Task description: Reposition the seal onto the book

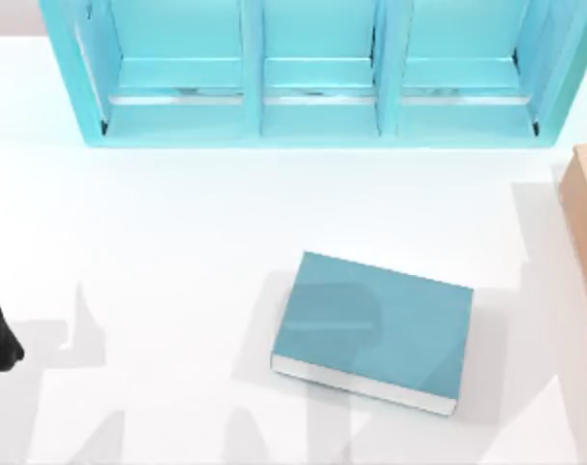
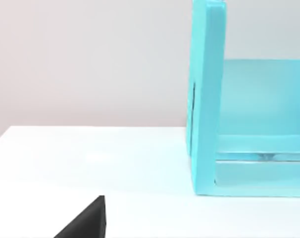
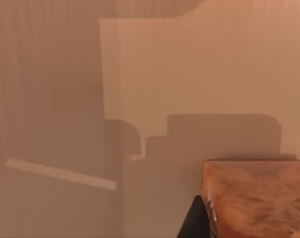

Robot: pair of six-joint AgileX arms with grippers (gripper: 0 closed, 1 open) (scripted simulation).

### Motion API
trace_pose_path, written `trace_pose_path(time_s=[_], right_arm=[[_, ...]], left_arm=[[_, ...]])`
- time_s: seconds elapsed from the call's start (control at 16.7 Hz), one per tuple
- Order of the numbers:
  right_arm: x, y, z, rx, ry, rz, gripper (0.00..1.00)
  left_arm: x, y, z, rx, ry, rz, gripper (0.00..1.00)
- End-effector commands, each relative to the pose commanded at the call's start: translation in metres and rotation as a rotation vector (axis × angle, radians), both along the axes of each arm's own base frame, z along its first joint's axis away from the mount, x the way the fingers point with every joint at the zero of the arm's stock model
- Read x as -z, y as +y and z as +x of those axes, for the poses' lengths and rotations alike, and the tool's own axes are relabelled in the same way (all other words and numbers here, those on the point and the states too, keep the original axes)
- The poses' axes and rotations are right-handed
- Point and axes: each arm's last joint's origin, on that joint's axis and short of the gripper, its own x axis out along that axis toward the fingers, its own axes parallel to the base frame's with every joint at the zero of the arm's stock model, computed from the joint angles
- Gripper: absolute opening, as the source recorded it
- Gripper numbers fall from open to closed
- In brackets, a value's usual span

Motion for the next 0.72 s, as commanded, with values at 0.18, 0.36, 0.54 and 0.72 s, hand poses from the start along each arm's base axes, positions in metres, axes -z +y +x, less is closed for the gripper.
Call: trace_pose_path(time_s=[0.18,0.36,0.54,0.72], right_arm=[[0.0,0.0,0.0,0.0,0.0,0.0,0.0],[0.0,0.0,0.0,0.0,0.0,0.0,0.0],[-0.001,0.0,0.0,0.001,-0.002,-0.001,0.0],[-0.019,0.005,0.007,-0.025,-0.056,-0.011,0.0]], left_arm=[[0.0,0.0,0.0,0.0,0.0,0.0,1.0],[0.0,0.0,0.0,0.0,0.0,0.0,1.0],[0.0,0.0,0.0,0.0,0.0,0.0,1.0],[0.0,0.0,0.0,0.0,0.0,0.0,1.0]])
